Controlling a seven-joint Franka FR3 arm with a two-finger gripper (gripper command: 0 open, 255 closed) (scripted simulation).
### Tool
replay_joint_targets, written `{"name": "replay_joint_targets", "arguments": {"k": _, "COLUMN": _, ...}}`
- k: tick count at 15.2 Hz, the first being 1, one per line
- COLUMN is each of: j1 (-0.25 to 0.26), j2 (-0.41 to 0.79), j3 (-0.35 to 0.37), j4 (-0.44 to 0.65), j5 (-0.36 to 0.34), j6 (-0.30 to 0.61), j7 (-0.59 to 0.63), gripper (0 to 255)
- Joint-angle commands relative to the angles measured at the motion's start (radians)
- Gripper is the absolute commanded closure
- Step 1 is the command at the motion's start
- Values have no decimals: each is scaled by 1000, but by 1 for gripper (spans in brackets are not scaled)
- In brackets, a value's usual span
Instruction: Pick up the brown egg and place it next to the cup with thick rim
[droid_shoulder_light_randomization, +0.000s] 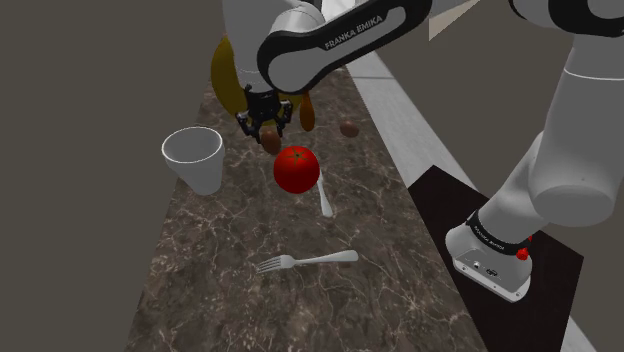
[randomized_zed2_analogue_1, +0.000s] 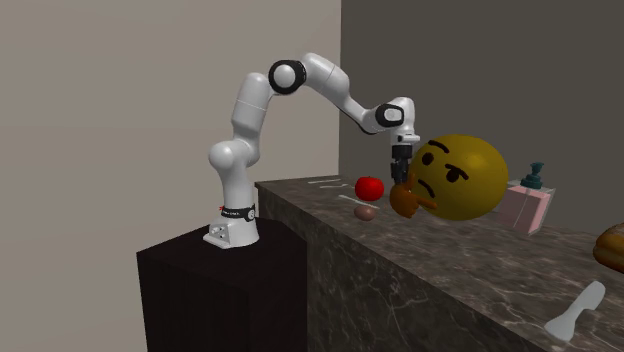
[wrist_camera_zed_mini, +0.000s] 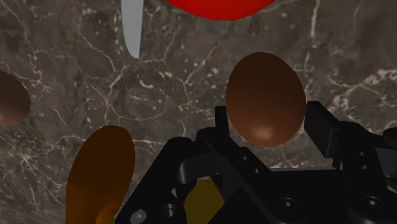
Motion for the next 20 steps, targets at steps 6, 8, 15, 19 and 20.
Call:
{"name": "replay_joint_targets", "arguments": {"k": 6, "j1": 2, "j2": 23, "j3": -6, "j4": -27, "j5": -14, "j6": 48, "j7": 13, "gripper": 255}}
{"name": "replay_joint_targets", "arguments": {"k": 8, "j1": 2, "j2": 23, "j3": -6, "j4": -27, "j5": -14, "j6": 48, "j7": 13, "gripper": 255}}
{"name": "replay_joint_targets", "arguments": {"k": 15, "j1": 2, "j2": 23, "j3": -6, "j4": -27, "j5": -14, "j6": 48, "j7": 13, "gripper": 0}}
{"name": "replay_joint_targets", "arguments": {"k": 19, "j1": 3, "j2": -5, "j3": 3, "j4": 3, "j5": 2, "j6": -7, "j7": 3, "gripper": 0}}
{"name": "replay_joint_targets", "arguments": {"k": 20, "j1": 4, "j2": -17, "j3": 6, "j4": 20, "j5": 9, "j6": -36, "j7": -2, "gripper": 0}}
